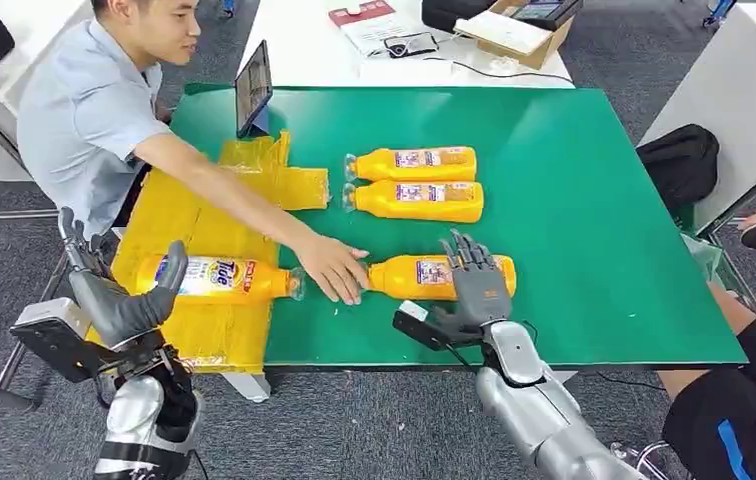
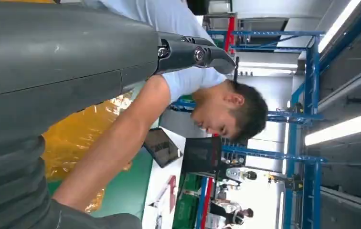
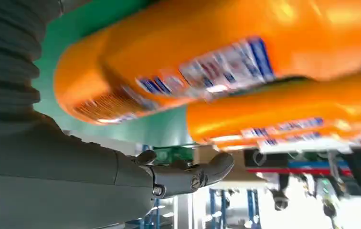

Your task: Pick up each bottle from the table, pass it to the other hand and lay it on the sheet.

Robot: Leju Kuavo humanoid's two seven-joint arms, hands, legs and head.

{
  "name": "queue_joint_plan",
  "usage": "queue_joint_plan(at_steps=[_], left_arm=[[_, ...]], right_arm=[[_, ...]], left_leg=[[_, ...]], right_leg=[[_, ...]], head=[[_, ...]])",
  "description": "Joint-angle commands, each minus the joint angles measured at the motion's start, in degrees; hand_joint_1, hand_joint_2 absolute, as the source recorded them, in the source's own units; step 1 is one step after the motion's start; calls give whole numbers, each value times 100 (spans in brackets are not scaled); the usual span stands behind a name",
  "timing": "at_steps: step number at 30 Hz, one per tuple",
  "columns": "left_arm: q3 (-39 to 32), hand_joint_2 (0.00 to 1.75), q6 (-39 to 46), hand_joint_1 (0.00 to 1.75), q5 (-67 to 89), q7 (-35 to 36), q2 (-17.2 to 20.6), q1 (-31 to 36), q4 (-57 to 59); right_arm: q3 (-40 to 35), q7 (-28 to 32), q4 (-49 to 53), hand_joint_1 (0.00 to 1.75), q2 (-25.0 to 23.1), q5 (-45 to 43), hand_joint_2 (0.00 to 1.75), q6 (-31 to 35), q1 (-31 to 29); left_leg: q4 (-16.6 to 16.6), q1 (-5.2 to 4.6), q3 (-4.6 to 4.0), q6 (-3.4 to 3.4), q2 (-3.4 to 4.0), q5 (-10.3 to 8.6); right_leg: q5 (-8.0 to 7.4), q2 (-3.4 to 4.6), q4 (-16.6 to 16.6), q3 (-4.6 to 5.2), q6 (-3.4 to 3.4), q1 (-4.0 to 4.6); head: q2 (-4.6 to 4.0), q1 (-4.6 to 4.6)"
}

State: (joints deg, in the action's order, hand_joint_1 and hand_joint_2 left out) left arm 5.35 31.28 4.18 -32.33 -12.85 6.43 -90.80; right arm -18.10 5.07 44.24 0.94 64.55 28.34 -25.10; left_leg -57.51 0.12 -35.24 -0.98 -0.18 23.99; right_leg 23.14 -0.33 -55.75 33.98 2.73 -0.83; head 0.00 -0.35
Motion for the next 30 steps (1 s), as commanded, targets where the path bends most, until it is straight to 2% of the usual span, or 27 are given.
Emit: queue_joint_plan(at_steps=[1,5,6,8,9,12,18,20,26,30], left_arm=[[52,175,46,0,76,124,79,69,-23],[69,175,-44,0,28,147,87,75,49],[129,175,-124,0,-6,81,108,94,84],[151,175,-77,0,19,23,75,107,117],[172,175,-52,0,-1,21,60,133,171],[234,175,-121,0,-168,73,69,271,426],[269,175,-169,0,-195,79,80,293,454],[301,175,-180,0,-196,80,76,309,457],[369,175,-334,0,-197,311,153,372,537],[445,175,-561,0,-307,419,182,568,887]], right_arm=[[-56,-447,-1206,0,-40,347,175,-539,-459],[-77,-459,-1428,0,24,438,175,-507,-577],[-24,238,-1303,0,74,109,175,-241,-489],[36,260,-1321,0,92,49,175,-115,-469],[-130,197,-1387,0,150,318,175,-47,-519],[-242,88,-1744,0,143,590,175,107,-879],[-231,-23,-1837,0,115,626,175,81,-974],[-161,-71,-1965,0,67,562,175,-58,-1084],[-183,-785,-2635,0,54,675,175,-1490,-1550],[122,-548,-2842,0,86,282,175,-2129,-1683]], left_leg=[[0,3,21,5,3,8],[2,0,27,6,7,10],[3,4,37,7,8,12],[5,3,30,5,-12,4],[5,2,26,4,-11,1],[0,1,34,4,-7,7],[0,0,26,4,-7,3],[-1,0,27,5,2,6],[1,1,33,5,5,5],[4,0,38,2,-10,-3]], right_leg=[[7,3,1,-21,-10,3],[8,8,-1,-25,-11,1],[9,10,4,-34,-14,5],[8,-11,5,-31,-10,4],[5,-11,6,-24,-8,3],[10,-7,1,-33,-11,2],[7,-6,1,-26,-10,1],[7,2,-1,-23,-10,1],[4,6,1,-27,-10,2],[2,-13,5,-33,-6,1]], head=[[0,2],[0,2],[0,2],[0,0],[0,0],[0,2],[0,4],[0,0],[0,0],[0,2]])
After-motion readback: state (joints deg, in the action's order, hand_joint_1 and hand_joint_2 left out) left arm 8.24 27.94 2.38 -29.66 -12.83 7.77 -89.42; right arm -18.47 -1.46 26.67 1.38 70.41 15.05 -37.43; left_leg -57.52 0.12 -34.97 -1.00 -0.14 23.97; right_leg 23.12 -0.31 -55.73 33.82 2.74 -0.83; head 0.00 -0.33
